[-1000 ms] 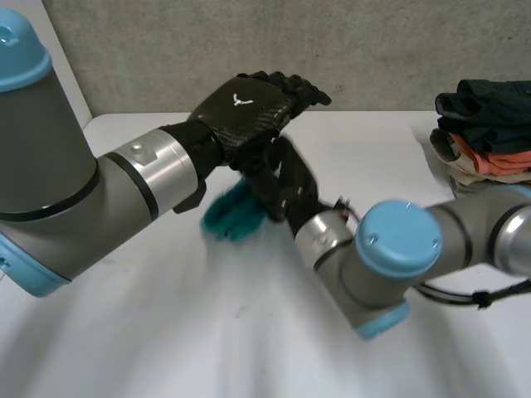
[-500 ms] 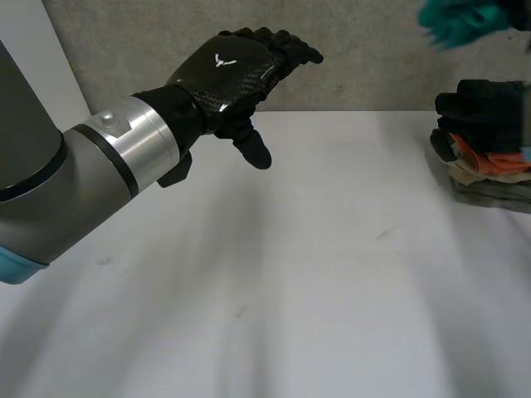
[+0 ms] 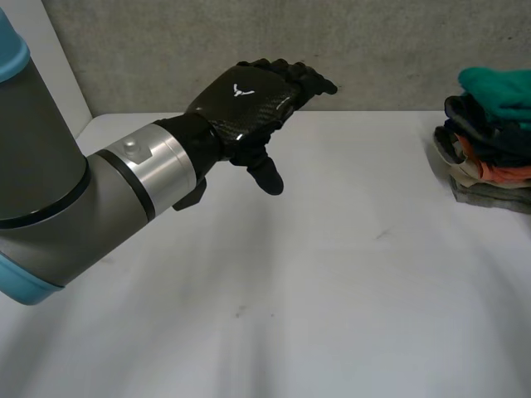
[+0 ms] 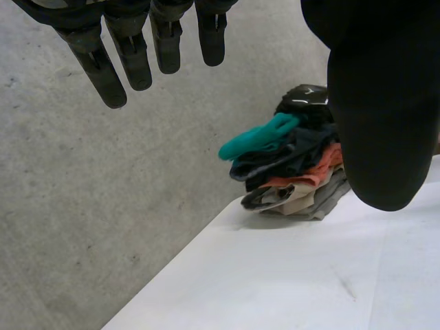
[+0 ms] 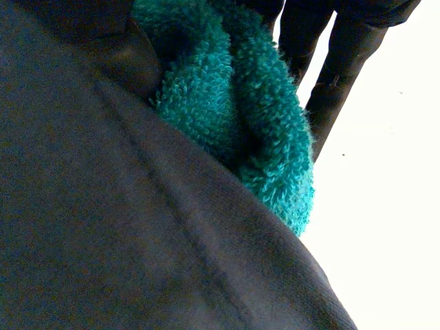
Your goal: Fold the laundry.
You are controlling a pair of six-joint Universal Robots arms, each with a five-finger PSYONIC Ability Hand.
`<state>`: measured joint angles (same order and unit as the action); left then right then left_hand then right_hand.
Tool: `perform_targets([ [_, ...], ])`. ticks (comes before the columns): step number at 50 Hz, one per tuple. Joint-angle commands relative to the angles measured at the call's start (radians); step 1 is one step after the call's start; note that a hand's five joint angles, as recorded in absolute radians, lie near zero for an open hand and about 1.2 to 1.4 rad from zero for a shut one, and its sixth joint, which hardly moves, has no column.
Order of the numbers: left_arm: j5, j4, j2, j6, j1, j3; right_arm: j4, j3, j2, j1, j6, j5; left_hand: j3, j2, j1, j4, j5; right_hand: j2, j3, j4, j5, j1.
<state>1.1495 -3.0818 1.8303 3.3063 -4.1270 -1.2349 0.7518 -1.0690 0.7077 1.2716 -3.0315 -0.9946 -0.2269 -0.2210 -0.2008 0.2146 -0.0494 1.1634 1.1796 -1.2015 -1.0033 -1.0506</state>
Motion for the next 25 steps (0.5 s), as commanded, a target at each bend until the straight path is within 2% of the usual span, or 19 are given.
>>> perform_targets([
  [1,-0.001,0.0,-0.005,0.001,0.033,0.003,-0.028,-0.043,0.12,0.006,-0.05,-0.021,-0.001,-0.007,-0.027,0.014,-0.004,0.233,0.217,-0.195,-0.218,-0.346],
  [5,-0.001,0.0,-0.014,0.001,0.039,0.002,-0.026,-0.094,0.225,0.002,-0.052,-0.053,-0.001,-0.007,-0.027,0.014,-0.004,0.233,0.217,-0.195,-0.218,-0.346],
  [8,-0.001,0.0,-0.016,-0.001,0.042,0.002,-0.032,-0.101,0.253,-0.003,-0.053,-0.056,-0.001,-0.007,-0.027,0.014,-0.004,0.233,0.217,-0.195,-0.218,-0.346],
  [19,-0.001,-0.009,-0.014,-0.005,0.042,-0.031,-0.057,-0.127,0.148,-0.025,-0.024,-0.036,0.005,-0.001,-0.022,0.008,0.002,0.233,0.217,-0.195,-0.218,-0.346],
  [20,-0.001,-0.011,-0.014,-0.005,0.042,-0.032,-0.074,-0.138,0.147,-0.026,-0.006,-0.036,0.005,-0.001,-0.022,0.008,0.002,-0.222,-0.239,0.261,0.237,0.11],
  [22,-0.001,-0.014,-0.013,-0.005,0.042,-0.034,-0.091,-0.147,0.15,-0.026,0.02,-0.041,0.002,-0.004,-0.024,0.011,-0.001,-0.82,-0.836,0.858,0.834,0.707],
  [23,0.001,-0.017,-0.013,-0.005,0.042,-0.035,-0.1,-0.154,0.153,-0.026,0.036,-0.048,0.005,-0.001,-0.022,0.008,0.002,-0.989,-1.005,1.027,1.003,0.876],
  [25,-0.001,-0.017,-0.014,-0.007,0.042,-0.035,-0.13,-0.164,0.165,-0.031,0.079,-0.056,0.007,0.002,-0.019,0.005,0.005,-0.989,-1.005,1.027,1.003,0.876],
])
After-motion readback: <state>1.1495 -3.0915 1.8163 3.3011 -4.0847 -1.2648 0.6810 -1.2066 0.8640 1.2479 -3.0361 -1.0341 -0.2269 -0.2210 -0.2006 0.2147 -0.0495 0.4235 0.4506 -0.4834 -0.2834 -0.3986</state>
